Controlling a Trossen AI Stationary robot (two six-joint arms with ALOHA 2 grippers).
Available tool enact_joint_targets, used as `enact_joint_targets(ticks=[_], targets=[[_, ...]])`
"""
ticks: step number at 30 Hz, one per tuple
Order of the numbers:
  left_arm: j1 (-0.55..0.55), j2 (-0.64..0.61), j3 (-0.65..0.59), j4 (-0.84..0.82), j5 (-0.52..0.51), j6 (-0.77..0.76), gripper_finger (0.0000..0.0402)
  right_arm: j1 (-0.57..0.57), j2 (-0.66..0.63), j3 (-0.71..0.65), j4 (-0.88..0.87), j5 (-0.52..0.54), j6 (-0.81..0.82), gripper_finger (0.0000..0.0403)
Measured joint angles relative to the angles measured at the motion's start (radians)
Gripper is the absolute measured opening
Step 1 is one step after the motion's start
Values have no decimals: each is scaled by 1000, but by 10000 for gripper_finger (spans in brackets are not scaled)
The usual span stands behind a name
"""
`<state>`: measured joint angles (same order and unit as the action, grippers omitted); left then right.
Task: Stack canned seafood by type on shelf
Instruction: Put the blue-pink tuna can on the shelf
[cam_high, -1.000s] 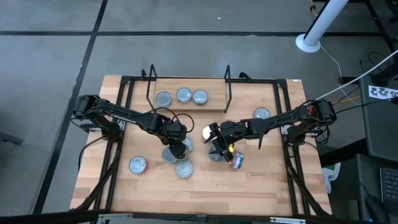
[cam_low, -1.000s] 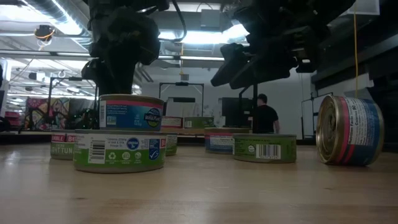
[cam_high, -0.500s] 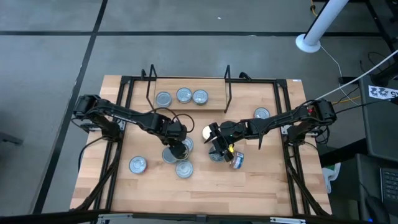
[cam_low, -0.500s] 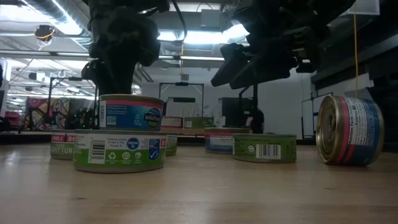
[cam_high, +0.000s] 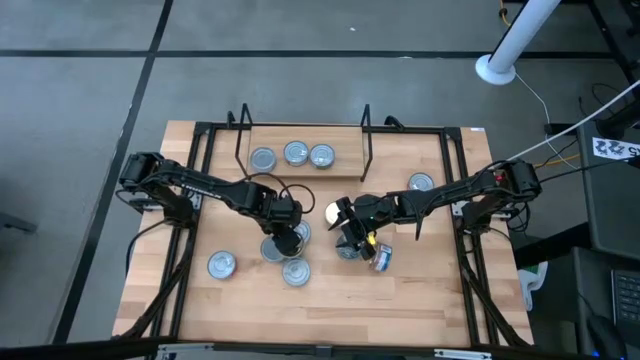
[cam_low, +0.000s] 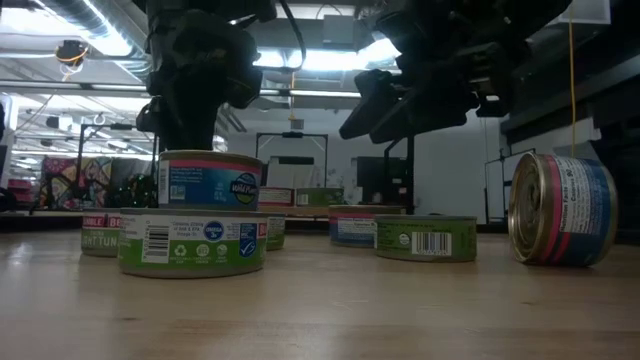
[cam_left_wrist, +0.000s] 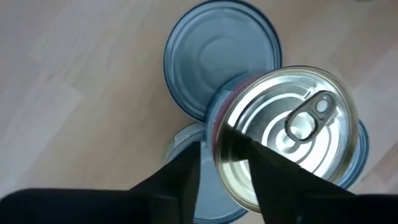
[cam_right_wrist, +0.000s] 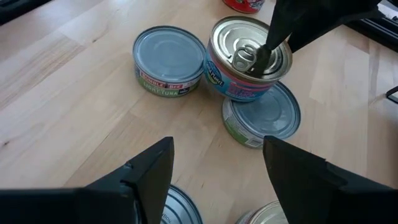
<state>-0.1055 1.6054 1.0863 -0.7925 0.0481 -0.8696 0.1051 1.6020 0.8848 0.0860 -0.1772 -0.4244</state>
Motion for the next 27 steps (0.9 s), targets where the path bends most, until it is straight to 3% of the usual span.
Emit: enact_joint_targets(ticks=[12,27], targets=[[2,-1,1,-1,3,6,7,0,0,0,2,0,0,248],[16,-6,-3,64,-3,0,1,-1,0,0,3,10,-2,248]])
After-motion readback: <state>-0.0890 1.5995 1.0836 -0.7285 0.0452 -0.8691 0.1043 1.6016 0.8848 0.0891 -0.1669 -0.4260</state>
